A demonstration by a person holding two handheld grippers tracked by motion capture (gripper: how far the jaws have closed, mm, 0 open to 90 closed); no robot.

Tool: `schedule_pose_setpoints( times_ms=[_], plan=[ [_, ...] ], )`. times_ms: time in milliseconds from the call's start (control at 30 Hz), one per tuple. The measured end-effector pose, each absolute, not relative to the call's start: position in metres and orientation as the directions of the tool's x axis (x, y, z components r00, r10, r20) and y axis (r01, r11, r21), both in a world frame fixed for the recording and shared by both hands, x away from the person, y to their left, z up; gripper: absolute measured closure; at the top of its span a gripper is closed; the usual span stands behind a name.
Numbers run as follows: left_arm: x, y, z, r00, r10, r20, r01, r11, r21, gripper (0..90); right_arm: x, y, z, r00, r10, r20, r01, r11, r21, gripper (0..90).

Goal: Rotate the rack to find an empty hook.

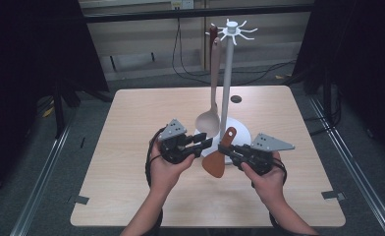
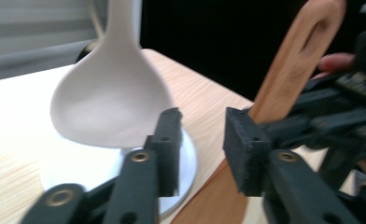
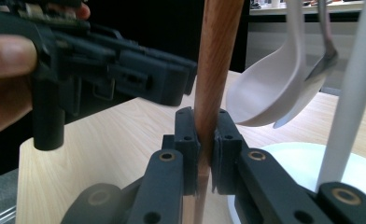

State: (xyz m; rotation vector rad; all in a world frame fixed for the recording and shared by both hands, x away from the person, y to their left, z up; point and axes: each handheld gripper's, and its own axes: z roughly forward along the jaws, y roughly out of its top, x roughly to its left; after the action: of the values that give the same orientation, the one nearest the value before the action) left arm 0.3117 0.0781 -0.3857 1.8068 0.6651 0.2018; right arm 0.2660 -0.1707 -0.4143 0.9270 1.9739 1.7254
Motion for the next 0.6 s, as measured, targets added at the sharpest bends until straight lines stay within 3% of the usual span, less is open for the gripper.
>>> schedule_pose_setpoints(
  times_ms=[600],
  plan=[
    [0.316,0.080,-0.401,0.805,0.576,-0.142,0.354,-0.274,0.894,42.1,0.273,-0.191,-0.388,-0.757,0.631,0.167,0.215,-0.001,0.977,83.9]
  ],
)
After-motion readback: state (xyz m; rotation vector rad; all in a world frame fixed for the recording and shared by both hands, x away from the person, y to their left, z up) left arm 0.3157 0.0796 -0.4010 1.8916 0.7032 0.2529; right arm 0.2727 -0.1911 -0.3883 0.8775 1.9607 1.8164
